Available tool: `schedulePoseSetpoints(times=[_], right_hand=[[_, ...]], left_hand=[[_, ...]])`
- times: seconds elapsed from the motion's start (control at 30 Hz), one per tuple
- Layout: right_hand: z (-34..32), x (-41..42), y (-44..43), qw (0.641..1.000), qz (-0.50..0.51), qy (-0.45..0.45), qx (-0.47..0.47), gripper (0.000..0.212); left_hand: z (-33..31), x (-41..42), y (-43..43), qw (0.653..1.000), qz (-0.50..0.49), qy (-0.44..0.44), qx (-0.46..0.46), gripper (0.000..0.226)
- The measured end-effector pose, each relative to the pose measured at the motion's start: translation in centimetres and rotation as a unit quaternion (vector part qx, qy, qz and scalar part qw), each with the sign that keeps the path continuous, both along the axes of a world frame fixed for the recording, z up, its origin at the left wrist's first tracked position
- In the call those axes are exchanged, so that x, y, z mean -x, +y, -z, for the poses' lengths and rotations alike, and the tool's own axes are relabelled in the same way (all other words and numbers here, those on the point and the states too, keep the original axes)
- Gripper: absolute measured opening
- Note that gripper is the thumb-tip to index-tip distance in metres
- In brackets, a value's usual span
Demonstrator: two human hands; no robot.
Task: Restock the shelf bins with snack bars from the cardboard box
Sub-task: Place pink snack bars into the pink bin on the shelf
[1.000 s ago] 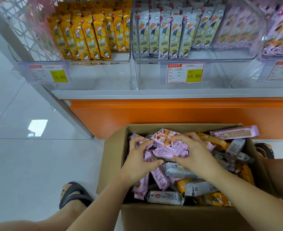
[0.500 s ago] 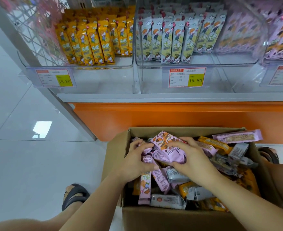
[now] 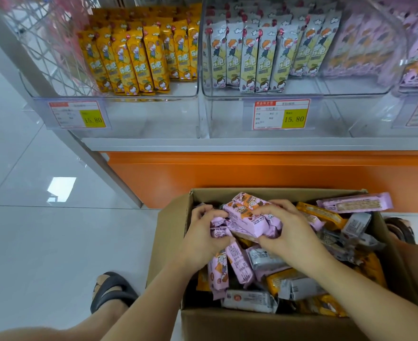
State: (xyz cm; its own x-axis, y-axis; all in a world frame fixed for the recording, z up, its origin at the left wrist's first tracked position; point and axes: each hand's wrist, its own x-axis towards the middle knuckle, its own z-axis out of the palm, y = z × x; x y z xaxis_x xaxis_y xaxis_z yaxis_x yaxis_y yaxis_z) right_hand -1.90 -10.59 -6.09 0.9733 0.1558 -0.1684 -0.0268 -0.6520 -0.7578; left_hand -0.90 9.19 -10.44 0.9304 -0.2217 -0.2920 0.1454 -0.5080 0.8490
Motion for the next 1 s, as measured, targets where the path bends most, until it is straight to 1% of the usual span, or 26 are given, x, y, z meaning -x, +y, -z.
schedulePoseSetpoints(times=[0.17, 0.33, 0.4, 0.5, 0.53, 0.67, 0.8, 0.87, 1.0], right_hand=[[-0.8, 0.0, 0.0, 0.998, 0.037, -0.029, -0.045, 0.052], [-1.5, -0.3, -0.4, 0.996, 0.060, -0.052, -0.042, 0.047], [-2.4, -0.3, -0.6, 0.995, 0.064, -0.060, -0.041, 0.045], [-4.1, 0.0, -1.2, 0.992, 0.073, -0.088, -0.046, 0.044], [-4.9, 0.3, -1.4, 0.991, 0.076, -0.100, -0.049, 0.045], [-8.3, 1.2, -2.5, 0.983, 0.082, -0.159, -0.051, 0.050], [-12.9, 2.2, -3.5, 0.977, 0.076, -0.192, -0.054, 0.042], [-15.1, 2.7, -4.0, 0.973, 0.071, -0.210, -0.062, 0.042], [-19.3, 3.4, -5.7, 0.961, 0.080, -0.262, -0.047, 0.040]], left_hand=[[-1.2, -0.8, -0.2, 0.998, -0.019, -0.064, -0.009, 0.038], [-2.9, -0.8, -0.9, 0.993, -0.019, -0.116, -0.004, 0.036], [-4.2, -0.7, -1.5, 0.989, -0.010, -0.146, -0.005, 0.039], [-6.7, -0.1, -2.2, 0.982, -0.001, -0.187, -0.011, 0.037], [-7.6, 0.1, -2.5, 0.979, 0.003, -0.201, -0.017, 0.037], [-11.3, 0.5, -3.2, 0.969, 0.026, -0.246, 0.014, 0.040], [-16.3, 0.9, -4.1, 0.954, 0.051, -0.295, 0.011, 0.037], [-18.9, 1.3, -4.6, 0.946, 0.063, -0.318, 0.018, 0.037], [-23.0, 1.2, -6.3, 0.927, 0.100, -0.361, 0.004, 0.037]])
